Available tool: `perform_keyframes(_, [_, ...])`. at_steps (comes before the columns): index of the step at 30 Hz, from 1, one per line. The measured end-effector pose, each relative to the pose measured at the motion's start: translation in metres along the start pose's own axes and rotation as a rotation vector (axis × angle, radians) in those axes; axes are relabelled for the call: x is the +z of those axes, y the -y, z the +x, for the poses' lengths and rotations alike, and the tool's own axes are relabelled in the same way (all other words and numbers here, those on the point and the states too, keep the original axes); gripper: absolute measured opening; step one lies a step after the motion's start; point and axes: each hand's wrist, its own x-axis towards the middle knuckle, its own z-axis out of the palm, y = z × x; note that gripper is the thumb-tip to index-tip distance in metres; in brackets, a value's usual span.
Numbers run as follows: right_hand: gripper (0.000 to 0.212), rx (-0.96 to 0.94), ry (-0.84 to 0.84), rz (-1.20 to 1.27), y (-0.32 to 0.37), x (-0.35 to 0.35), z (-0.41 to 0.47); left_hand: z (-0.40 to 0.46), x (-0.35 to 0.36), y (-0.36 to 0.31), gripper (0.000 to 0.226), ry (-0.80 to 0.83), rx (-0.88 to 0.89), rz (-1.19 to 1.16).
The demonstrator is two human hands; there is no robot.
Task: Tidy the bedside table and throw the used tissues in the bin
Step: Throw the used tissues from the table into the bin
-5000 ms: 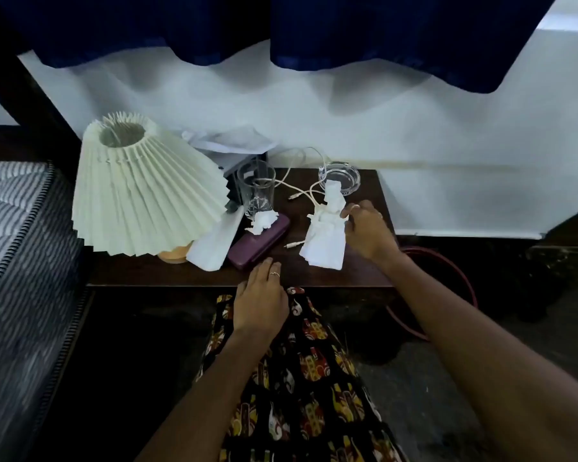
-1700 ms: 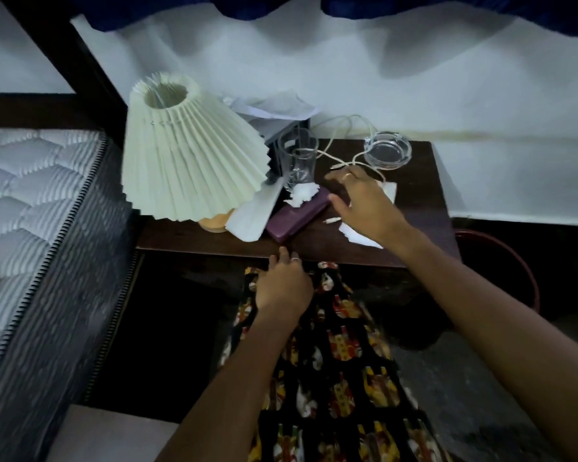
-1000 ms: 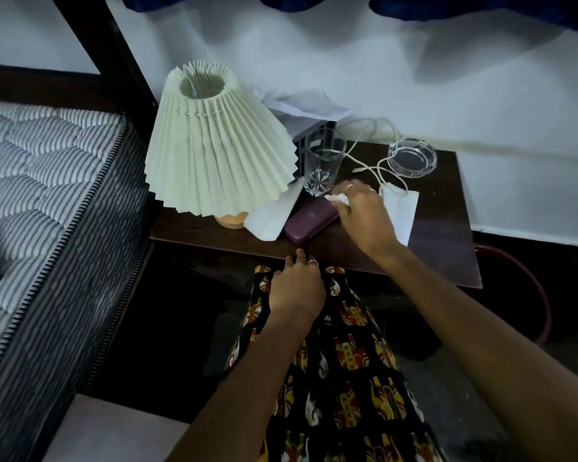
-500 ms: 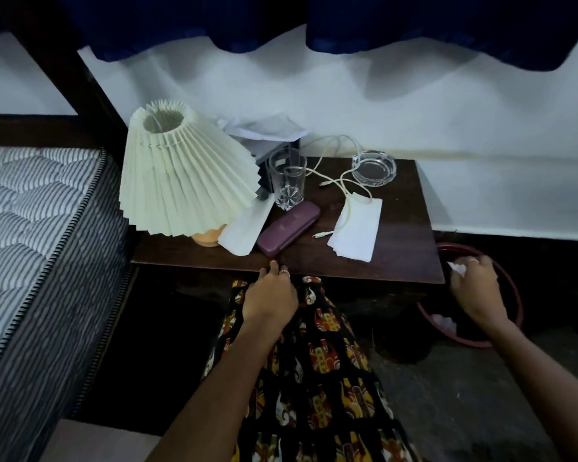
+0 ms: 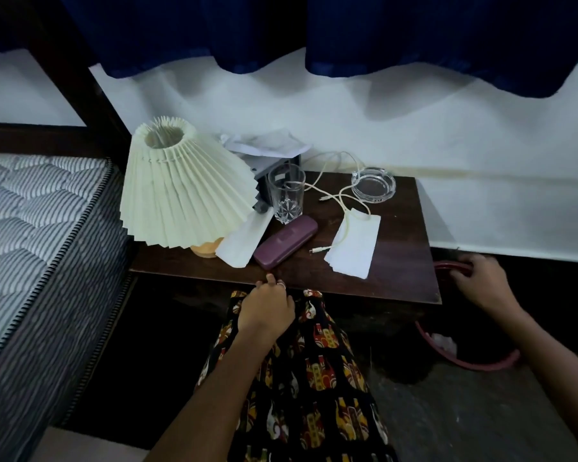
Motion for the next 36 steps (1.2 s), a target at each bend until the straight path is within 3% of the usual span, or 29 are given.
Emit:
perform_keyframes(8, [0.027,-0.668,-0.199,0.165,0.189,-0.018,0.003,0.004,0.005,0.004,0.049,0.011,0.021,-0.008])
perform_keyframes(14, [0.042,-0.882,-0.188,0.021,0.298,0.013,-0.01,0.007,0.008,0.009,0.05,0.012,0.065,0.015])
perform_keyframes(17, [0.052,-0.908,-0.14,-0.076,0.327,0.028,-0.01,0.007,0.01,0.012,0.051,0.018,0.079,0.002])
perform_keyframes(21, [0.049,-0.852,-0.056,-0.241,0.347,0.038,-0.004,0.008,0.011,0.015,0.051,0.021,0.083,-0.019])
perform_keyframes(24, [0.049,-0.818,-0.106,-0.294,0.353,0.036,-0.003,0.008,0.012,0.015,0.051,0.027,0.093,-0.016])
perform_keyframes(29, [0.061,-0.736,-0.169,-0.175,0.354,0.023,-0.001,0.01,0.008,0.015,0.049,0.044,0.093,-0.001])
perform_keyframes(36, [0.056,-0.858,-0.339,-0.102,0.322,0.002,0.012,0.008,0.008,0.013,0.048,0.037,0.081,-0.006])
